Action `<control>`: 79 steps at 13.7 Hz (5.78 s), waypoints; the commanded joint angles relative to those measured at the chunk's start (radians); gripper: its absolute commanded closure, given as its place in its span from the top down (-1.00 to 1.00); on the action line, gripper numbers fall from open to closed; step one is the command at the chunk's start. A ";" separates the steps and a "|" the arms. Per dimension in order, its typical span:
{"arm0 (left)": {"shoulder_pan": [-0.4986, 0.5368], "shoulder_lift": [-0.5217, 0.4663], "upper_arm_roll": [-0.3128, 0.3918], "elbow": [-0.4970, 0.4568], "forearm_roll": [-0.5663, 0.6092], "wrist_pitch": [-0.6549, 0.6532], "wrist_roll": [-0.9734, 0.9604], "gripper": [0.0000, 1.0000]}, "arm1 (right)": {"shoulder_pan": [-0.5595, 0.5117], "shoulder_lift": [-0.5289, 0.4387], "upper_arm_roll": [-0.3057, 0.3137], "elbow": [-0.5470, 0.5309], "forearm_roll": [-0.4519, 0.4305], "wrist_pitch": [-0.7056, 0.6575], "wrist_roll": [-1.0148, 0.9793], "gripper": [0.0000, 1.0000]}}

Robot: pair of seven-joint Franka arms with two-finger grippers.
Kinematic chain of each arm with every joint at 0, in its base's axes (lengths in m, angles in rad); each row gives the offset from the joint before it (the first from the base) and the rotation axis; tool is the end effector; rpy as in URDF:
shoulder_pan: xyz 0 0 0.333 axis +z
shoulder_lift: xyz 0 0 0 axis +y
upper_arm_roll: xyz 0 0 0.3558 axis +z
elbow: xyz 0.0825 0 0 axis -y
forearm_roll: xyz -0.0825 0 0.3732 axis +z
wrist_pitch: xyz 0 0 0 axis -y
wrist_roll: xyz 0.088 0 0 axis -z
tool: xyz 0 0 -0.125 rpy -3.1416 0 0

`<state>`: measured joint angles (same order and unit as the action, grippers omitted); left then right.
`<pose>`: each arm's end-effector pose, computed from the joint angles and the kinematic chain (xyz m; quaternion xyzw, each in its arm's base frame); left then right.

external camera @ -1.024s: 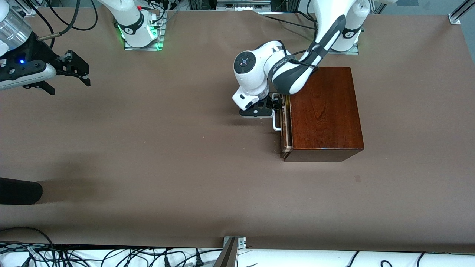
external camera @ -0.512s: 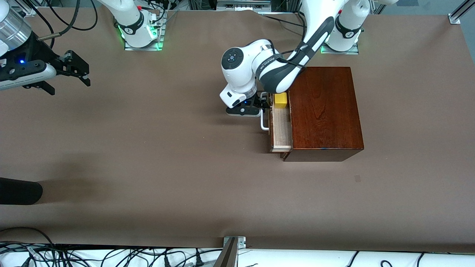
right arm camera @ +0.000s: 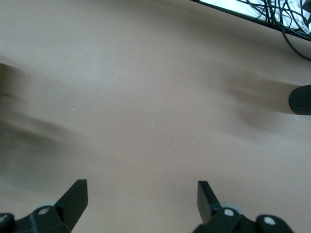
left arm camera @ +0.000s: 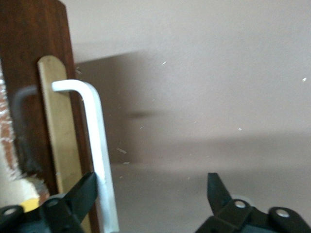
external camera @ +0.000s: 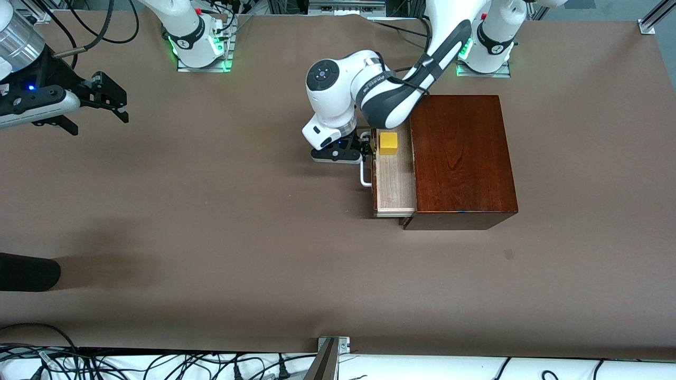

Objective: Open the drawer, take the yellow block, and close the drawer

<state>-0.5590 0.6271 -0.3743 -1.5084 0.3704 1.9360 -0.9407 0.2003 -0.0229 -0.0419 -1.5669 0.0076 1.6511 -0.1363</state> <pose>0.4757 -0.5144 0.3246 -0.9943 0.0515 -0.0019 0.0935 0.5391 0.0867 0.6682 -0.9878 -0.1465 -0.0535 0.0049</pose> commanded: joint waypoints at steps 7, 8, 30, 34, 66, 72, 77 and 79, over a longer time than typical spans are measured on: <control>0.056 -0.127 -0.006 0.198 -0.065 -0.365 0.121 1.00 | -0.007 0.000 0.004 0.008 0.009 -0.001 -0.005 1.00; 0.106 -0.173 -0.006 0.198 -0.112 -0.376 0.141 1.00 | -0.007 0.000 0.004 0.008 0.009 -0.004 -0.005 1.00; 0.505 -0.609 0.376 -0.150 -0.344 -0.292 0.936 1.00 | 0.114 0.057 0.051 0.008 0.072 -0.005 -0.008 1.00; 0.505 -0.609 0.374 -0.148 -0.346 -0.295 0.938 1.00 | 0.232 0.144 0.125 0.008 0.071 0.007 -0.017 1.00; 0.498 -0.612 0.319 -0.125 -0.340 -0.334 0.921 1.00 | 0.778 0.860 0.128 0.504 -0.212 0.374 -0.434 1.00; 0.499 -0.612 0.319 -0.122 -0.341 -0.354 0.921 1.00 | 0.781 0.891 0.125 0.505 -0.216 0.400 -0.428 1.00; 0.498 -0.610 0.319 -0.121 -0.335 -0.354 0.919 1.00 | 0.782 0.896 0.125 0.504 -0.218 0.407 -0.407 0.93; 0.498 -0.610 0.319 -0.121 -0.334 -0.354 0.921 1.00 | 0.781 0.899 0.123 0.504 -0.218 0.411 -0.402 0.28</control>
<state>-0.0632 0.0212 -0.0537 -1.6447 0.0417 1.6006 -0.0177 0.9710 0.8501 0.0894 -1.1009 -0.1918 2.0604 -0.5582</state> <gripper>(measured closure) 0.000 0.035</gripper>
